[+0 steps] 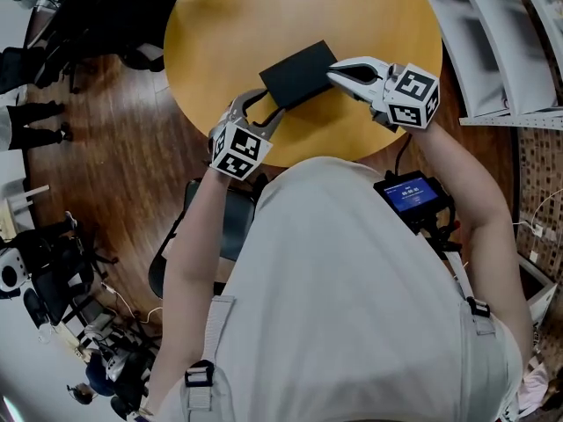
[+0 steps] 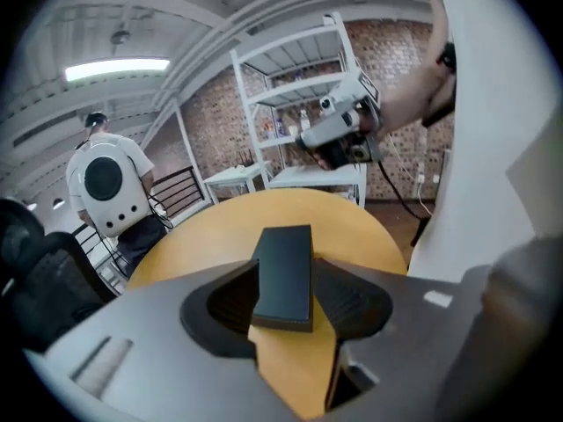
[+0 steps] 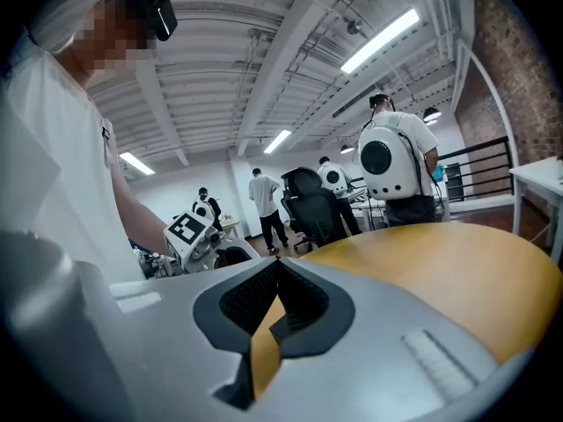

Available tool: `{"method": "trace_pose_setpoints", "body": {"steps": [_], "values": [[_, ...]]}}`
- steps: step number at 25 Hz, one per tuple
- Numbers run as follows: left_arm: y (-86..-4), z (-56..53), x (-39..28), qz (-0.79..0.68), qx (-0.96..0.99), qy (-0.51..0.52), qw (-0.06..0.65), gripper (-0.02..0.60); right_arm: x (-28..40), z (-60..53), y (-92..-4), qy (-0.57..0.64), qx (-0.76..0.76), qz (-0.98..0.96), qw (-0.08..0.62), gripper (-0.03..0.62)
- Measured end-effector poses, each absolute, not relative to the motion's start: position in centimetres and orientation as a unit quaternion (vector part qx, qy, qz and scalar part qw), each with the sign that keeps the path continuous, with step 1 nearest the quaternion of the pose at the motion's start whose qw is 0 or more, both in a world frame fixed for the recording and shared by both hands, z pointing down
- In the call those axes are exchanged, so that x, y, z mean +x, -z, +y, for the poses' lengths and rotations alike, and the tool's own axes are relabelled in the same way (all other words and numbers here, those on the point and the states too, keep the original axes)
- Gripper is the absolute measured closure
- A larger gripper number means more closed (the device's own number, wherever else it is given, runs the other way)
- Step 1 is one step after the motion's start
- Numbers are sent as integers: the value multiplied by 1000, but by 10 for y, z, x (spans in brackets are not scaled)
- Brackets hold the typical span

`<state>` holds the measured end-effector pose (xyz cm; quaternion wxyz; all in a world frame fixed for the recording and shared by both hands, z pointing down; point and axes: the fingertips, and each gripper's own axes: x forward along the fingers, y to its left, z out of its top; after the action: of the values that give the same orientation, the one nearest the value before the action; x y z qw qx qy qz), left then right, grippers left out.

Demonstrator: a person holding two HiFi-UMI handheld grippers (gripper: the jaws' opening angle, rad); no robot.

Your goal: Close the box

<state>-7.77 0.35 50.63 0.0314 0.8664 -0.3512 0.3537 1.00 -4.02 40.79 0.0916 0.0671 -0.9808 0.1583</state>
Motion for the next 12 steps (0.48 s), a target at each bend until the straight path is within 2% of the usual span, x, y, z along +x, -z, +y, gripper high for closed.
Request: {"method": "trace_pose_setpoints", "body": {"steps": [4,8,10,12], "values": [[-465,-10,-66,-371,881,-291,43,388,-2,-43,-386,-129,56,-986,90,594],[-419,-25,-63,-424,885,-149,122,416,-6,-46,-367,-121,59,-989,69,594],[-400,-31,-71,-456,873,-86,147,460,-7,-47,-360,-119,63,-989,61,594],[-389,-33,-77,-475,866,-62,142,541,-8,-48,-358,-116,67,-989,61,594]]}}
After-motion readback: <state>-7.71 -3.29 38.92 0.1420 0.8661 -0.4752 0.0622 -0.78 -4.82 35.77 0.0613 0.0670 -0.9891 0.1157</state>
